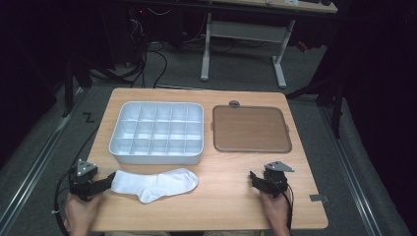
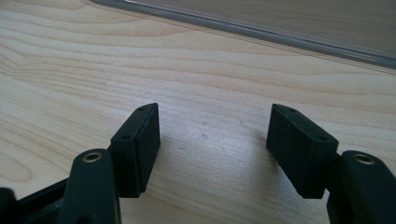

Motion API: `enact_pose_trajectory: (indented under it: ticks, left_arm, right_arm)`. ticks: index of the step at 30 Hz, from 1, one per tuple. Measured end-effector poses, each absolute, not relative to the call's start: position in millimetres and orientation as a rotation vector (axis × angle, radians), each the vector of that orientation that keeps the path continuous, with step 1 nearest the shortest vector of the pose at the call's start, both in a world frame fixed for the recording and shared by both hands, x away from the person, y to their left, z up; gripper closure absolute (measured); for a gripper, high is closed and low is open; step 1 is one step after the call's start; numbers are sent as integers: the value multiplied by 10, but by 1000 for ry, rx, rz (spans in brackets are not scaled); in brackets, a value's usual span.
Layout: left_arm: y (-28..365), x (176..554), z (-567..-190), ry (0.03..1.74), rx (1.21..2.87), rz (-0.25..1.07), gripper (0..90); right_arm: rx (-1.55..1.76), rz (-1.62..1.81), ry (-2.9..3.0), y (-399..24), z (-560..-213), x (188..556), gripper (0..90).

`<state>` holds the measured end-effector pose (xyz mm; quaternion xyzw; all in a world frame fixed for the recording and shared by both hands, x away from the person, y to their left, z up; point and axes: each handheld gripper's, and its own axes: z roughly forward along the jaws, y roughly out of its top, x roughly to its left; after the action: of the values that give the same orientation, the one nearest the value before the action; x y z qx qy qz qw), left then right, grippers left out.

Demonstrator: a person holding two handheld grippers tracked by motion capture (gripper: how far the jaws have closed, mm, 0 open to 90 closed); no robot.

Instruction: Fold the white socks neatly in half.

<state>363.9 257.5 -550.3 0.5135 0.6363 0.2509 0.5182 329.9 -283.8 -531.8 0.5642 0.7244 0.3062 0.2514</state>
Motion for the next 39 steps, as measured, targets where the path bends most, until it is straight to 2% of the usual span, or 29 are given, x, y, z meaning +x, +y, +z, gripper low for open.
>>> enact_pose_trajectory:
  ticks: [24,39]
  left_arm:
    - [2570,3639,-5501,1529,1230,599,276]
    - [2577,3631,-5498,1533,1223,597,277]
  right_arm:
    - [1537,841,1970,-2844,-5317,3296,368]
    - [1542,836,1951,-2855,-5315,3276,444]
